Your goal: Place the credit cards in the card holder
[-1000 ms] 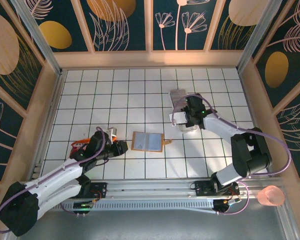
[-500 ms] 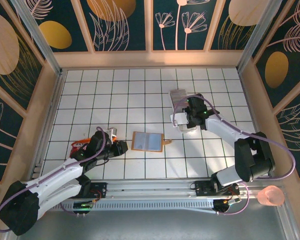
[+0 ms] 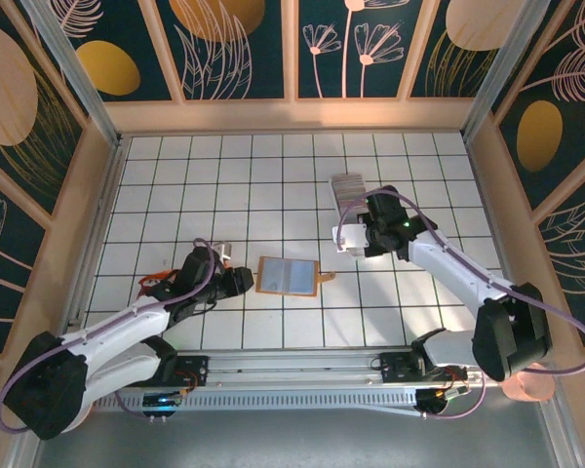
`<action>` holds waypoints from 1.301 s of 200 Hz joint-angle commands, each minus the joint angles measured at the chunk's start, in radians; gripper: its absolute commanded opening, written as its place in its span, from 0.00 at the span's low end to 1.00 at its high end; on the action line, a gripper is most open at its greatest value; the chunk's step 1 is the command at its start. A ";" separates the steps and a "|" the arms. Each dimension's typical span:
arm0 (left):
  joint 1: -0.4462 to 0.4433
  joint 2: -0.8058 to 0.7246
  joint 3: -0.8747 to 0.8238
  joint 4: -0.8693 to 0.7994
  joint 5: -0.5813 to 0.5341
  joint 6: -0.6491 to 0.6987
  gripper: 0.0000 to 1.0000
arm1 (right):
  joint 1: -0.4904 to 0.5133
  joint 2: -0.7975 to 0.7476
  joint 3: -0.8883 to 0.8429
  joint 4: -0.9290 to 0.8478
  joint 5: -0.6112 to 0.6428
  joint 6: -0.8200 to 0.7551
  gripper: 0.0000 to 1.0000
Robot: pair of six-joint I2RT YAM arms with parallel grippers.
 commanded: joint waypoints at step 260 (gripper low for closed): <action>-0.118 0.280 0.013 0.212 0.084 -0.089 0.27 | 0.399 0.064 -0.255 0.674 -0.119 2.347 0.00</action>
